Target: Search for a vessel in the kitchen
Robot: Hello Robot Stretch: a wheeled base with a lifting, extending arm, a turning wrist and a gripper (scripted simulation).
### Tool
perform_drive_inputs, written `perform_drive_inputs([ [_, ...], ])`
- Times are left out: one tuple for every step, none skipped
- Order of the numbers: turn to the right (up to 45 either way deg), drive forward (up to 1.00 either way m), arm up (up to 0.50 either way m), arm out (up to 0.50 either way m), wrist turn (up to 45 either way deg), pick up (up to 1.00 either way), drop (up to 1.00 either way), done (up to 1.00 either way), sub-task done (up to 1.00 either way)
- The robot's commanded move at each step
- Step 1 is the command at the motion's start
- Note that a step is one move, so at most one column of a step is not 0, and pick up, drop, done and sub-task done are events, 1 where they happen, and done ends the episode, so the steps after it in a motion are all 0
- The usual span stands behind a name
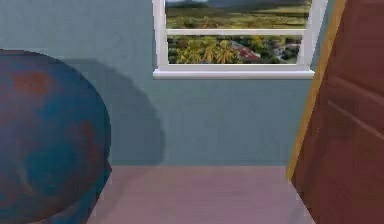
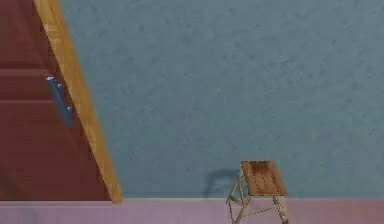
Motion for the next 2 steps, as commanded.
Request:
perform_drive_inputs([
  [-45.0,0.00,0.00,0.00,0.0,0.00,0.00,0.00,0.00],
  [-45.0,0.00,0.00,0.00,0.0,0.00,0.00,0.00,0.00],
])
